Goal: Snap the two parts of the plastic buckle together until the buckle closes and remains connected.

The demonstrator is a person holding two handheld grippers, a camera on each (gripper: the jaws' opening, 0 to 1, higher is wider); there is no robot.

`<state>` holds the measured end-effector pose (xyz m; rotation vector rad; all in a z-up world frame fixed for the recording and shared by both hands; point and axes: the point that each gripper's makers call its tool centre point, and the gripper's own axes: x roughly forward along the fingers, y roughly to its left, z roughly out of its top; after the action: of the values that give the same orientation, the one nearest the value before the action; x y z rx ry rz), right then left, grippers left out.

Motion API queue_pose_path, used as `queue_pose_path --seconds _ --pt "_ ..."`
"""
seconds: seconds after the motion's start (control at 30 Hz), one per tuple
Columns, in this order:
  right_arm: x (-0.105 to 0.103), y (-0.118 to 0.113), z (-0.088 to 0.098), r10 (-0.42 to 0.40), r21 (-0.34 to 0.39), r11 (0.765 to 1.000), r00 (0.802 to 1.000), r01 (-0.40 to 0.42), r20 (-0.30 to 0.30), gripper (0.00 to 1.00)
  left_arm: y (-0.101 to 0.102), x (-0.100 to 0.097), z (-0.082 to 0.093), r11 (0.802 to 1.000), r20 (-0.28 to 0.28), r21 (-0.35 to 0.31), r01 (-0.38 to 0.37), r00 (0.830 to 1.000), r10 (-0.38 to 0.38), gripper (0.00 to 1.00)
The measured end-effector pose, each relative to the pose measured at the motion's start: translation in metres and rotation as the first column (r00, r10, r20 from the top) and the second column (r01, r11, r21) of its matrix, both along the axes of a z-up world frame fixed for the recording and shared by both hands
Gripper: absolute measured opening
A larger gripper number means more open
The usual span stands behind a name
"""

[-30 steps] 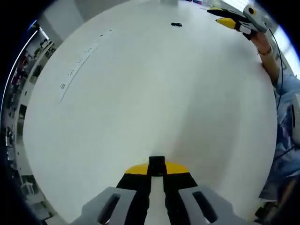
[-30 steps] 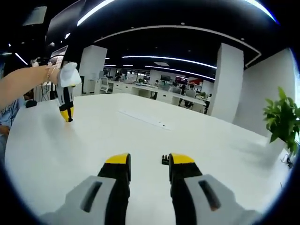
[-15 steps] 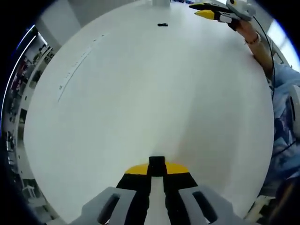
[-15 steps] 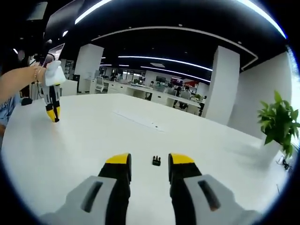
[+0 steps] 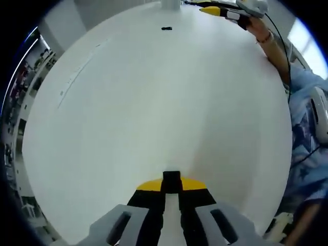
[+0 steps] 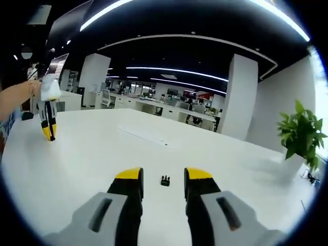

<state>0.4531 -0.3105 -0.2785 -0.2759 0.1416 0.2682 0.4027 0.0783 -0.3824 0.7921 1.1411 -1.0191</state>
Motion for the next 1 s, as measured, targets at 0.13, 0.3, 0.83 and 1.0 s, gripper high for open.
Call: queue_pose_path --seconds 0.13,0.3,0.83,1.0 --pt "0.002 -0.01 -0.003 -0.029 0.008 1.0 1.0 0.029 -0.007 0.32 0.0 -0.01 -0.001 1.0 0.009 0.011 0.006 1.0 -0.006 0.09" --pt "0.001 -0.01 -0.005 -0.033 0.033 0.999 0.999 0.034 -0.02 0.32 0.002 -0.021 0.001 1.0 0.009 0.004 0.01 1.0 -0.01 0.08" --pt "0.001 0.001 -0.01 -0.01 0.044 0.999 0.999 0.012 -0.039 0.32 0.008 -0.05 0.003 0.998 0.034 -0.009 0.059 0.998 -0.059 0.08" --pt "0.0 0.008 -0.01 0.009 0.057 0.998 0.999 -0.006 -0.048 0.32 0.01 -0.059 0.003 0.997 0.027 -0.016 0.072 0.997 -0.072 0.09"
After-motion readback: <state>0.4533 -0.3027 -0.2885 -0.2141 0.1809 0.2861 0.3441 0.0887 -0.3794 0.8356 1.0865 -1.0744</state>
